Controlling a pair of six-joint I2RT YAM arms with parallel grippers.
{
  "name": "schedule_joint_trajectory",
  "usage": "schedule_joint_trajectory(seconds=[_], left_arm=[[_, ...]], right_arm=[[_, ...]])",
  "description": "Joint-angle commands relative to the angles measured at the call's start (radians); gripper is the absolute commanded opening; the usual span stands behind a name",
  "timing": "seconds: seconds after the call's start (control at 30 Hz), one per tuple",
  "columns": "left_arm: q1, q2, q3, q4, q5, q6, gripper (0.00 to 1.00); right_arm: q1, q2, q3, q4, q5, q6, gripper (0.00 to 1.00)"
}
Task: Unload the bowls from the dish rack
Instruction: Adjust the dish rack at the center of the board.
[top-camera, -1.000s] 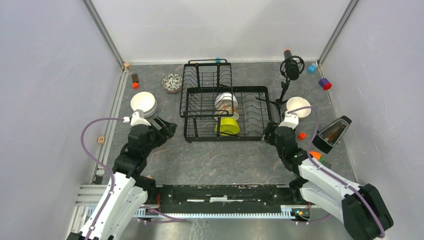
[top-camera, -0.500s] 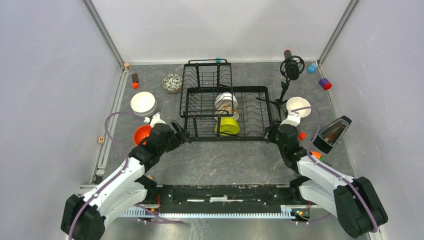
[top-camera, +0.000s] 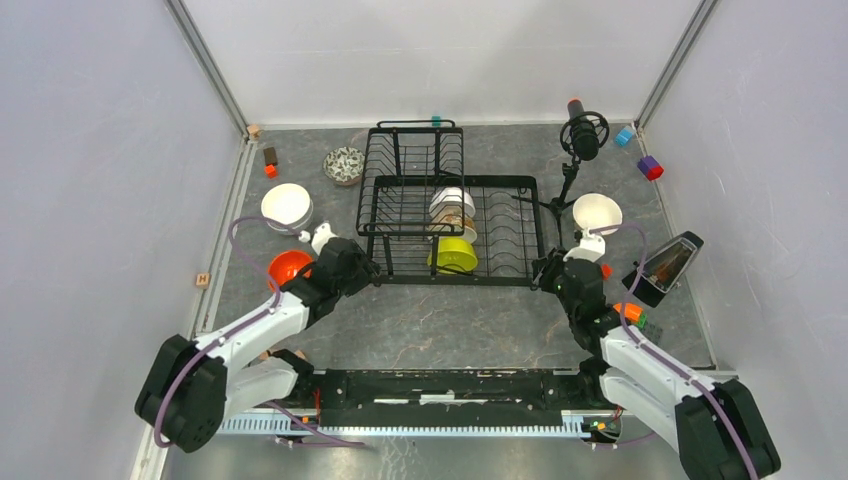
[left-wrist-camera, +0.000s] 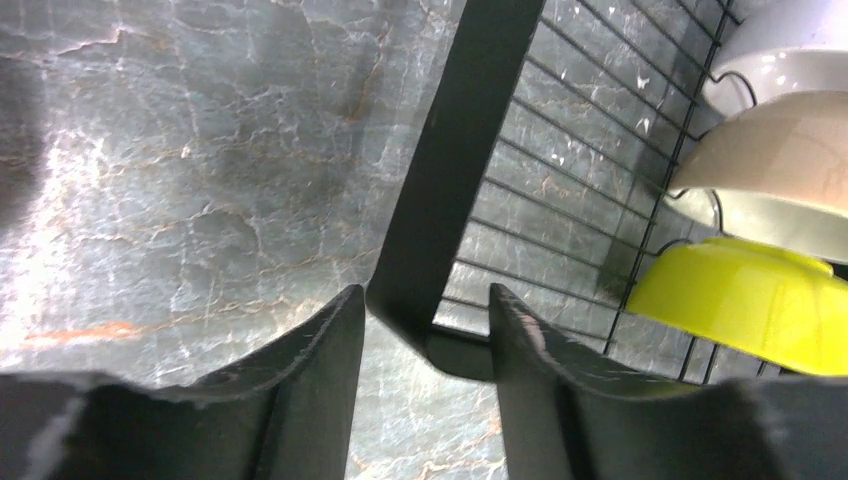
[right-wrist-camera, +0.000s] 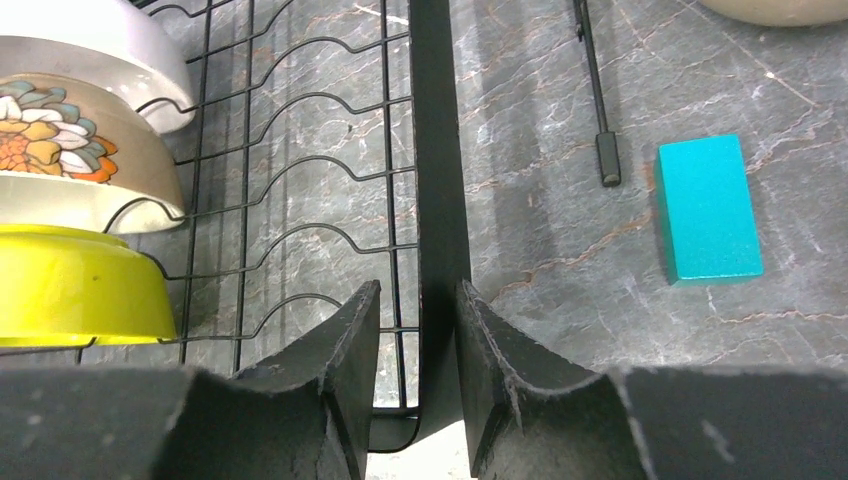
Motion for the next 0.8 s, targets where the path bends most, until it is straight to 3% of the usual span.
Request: schedule_joint_trajectory(seconds=[0.0,0.13,0.6,0.77], left_arm=[[-0.007,0.076,0.064,0.084,-0.055,-0.009,0.49],[-0.009,0.121,0.037,0.196,-0.05,-0.068,0.3],[-0.005,0.247,0.222,0.144,-0.151,0.002,0.03],[0.019,0.313,0.285,0.141,-0.166,0.014,0.02]], right_arm=[[0.004,-0.048,-0.057,-0.122,-0.077,-0.025,0.38],[0.005,-0.099,-0.063,-0.153,-0.095,-0.042,0.38],[0.003,-0.139,-0.058,-0.255,-0.16,-0.104,0.47],[0.003,-0.164,-0.037,-0.284,-0.15,-0.119,0.55]])
